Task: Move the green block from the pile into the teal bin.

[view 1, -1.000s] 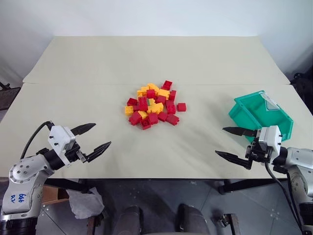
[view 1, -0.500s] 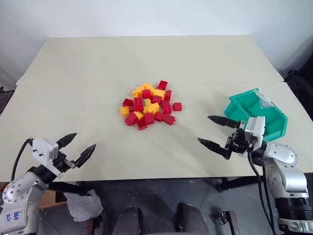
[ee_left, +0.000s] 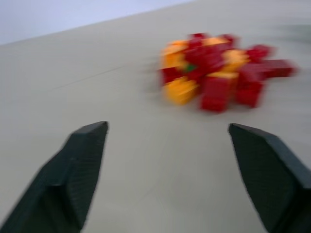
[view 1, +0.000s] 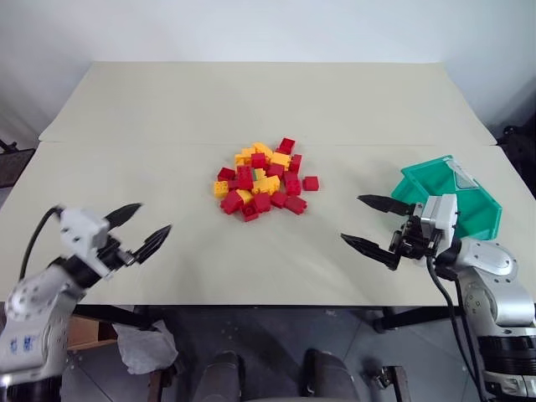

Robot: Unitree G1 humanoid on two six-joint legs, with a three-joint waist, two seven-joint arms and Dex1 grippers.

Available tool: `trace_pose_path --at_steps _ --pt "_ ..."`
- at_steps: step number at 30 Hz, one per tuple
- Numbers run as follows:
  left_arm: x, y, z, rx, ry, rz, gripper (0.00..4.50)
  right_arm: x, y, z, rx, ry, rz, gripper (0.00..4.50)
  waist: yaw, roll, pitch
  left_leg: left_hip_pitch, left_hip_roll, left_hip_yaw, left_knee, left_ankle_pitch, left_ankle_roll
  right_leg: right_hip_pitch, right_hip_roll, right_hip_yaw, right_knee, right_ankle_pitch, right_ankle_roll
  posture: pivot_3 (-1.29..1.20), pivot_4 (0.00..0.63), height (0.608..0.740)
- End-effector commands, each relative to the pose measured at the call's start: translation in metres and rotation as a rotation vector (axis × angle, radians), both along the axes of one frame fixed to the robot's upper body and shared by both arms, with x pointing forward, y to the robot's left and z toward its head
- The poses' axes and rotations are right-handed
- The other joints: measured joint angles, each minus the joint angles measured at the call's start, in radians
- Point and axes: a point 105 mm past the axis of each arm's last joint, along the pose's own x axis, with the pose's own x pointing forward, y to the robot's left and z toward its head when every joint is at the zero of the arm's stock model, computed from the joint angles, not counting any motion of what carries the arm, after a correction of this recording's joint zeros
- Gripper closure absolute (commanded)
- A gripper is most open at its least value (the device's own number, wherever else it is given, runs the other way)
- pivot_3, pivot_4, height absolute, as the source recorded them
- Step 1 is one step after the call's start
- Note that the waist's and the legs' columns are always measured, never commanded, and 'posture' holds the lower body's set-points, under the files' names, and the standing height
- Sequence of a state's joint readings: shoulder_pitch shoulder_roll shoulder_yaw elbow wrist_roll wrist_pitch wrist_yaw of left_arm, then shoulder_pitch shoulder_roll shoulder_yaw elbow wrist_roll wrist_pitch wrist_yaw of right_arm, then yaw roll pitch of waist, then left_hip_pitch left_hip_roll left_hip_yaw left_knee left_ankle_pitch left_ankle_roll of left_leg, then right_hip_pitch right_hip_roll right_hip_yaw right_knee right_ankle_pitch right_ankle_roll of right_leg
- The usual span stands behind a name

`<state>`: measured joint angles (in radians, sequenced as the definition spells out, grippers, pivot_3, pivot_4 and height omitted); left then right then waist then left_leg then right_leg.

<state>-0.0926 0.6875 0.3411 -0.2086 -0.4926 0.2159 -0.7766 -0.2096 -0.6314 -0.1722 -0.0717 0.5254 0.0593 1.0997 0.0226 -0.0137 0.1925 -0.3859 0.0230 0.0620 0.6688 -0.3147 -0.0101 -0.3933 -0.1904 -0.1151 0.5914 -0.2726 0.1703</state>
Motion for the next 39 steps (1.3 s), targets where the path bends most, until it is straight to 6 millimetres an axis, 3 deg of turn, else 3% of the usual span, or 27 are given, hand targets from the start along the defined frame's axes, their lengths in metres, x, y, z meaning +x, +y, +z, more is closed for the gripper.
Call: trace_pose_path --at_steps 1,4,9,11,15,20,24,29,35,39 --pt "0.001 -0.027 0.016 0.028 0.002 -0.188 1.81 -0.002 -0.010 0.013 -0.011 -0.070 -0.038 0.00 -0.003 0.000 0.000 0.000 0.000 0.000 0.000 0.000 0.000 0.000 0.000 0.000 0.000 0.000 0.000 0.00 0.150 0.740" --pt "0.014 -0.048 0.018 0.060 0.038 -0.304 2.76 -0.003 -0.018 0.017 -0.001 -0.094 -0.093 0.00 -0.004 0.000 0.000 0.001 0.002 0.001 -0.001 -0.001 -0.001 0.000 0.003 0.000 0.000 0.000 0.000 0.00 0.150 0.740" --pt "0.063 -0.079 -0.002 0.207 0.079 -0.353 4.39 -0.011 -0.026 0.015 -0.003 -0.097 -0.151 0.00 0.006 0.000 0.000 0.000 0.004 0.001 0.001 0.000 -0.002 0.000 0.005 0.000 0.000 0.001 -0.001 0.00 0.150 0.740" --pt "0.081 -0.098 -0.006 0.214 0.117 -0.382 4.45 -0.015 -0.025 0.015 0.002 -0.102 -0.161 0.00 0.004 0.000 0.000 -0.001 0.004 0.002 0.003 -0.001 -0.002 0.000 0.005 0.000 -0.001 0.001 -0.001 0.00 0.150 0.740" --pt "0.095 -0.125 -0.014 0.228 0.165 -0.477 4.45 -0.018 -0.024 0.018 0.010 -0.114 -0.181 0.00 0.001 0.000 0.000 -0.002 0.004 0.002 0.004 -0.001 -0.002 0.000 0.005 0.000 -0.001 0.001 -0.001 0.00 0.150 0.740" --pt "0.130 -0.142 -0.024 0.171 0.241 -0.344 4.45 -0.024 -0.025 0.024 0.030 -0.145 -0.233 0.00 0.000 0.000 0.000 -0.002 0.004 0.002 0.003 -0.001 -0.002 -0.001 0.005 0.000 -0.001 0.001 -0.001 0.00 0.150 0.740" --pt "0.156 -0.136 -0.005 0.045 0.193 -0.166 4.45 -0.030 -0.024 0.024 0.044 -0.152 -0.261 0.00 0.002 -0.001 0.000 -0.002 0.004 0.002 0.005 -0.001 -0.001 -0.001 0.005 0.000 -0.001 0.001 -0.001 0.00 0.150 0.740" --pt "0.174 -0.119 0.008 -0.050 0.156 0.023 4.45 -0.032 -0.023 0.023 0.048 -0.153 -0.277 0.00 0.001 -0.001 0.001 -0.002 0.004 0.002 0.005 -0.001 -0.001 -0.001 0.005 0.000 -0.001 0.001 -0.001 0.00 0.150 0.740" --pt "0.180 -0.100 -0.008 0.012 0.180 0.146 4.45 -0.029 -0.019 0.023 0.055 -0.153 -0.275 0.00 0.001 -0.001 0.001 -0.002 0.004 0.002 0.005 -0.001 -0.001 -0.001 0.005 0.000 -0.001 0.001 -0.001 0.00 0.150 0.740" --pt "0.176 -0.102 -0.014 0.042 0.203 0.105 4.45 -0.027 -0.016 0.023 0.060 -0.152 -0.263 0.00 0.001 -0.001 0.001 -0.002 0.004 0.002 0.005 -0.001 -0.001 0.000 0.005 0.000 -0.001 0.001 -0.001 0.00 0.150 0.740"
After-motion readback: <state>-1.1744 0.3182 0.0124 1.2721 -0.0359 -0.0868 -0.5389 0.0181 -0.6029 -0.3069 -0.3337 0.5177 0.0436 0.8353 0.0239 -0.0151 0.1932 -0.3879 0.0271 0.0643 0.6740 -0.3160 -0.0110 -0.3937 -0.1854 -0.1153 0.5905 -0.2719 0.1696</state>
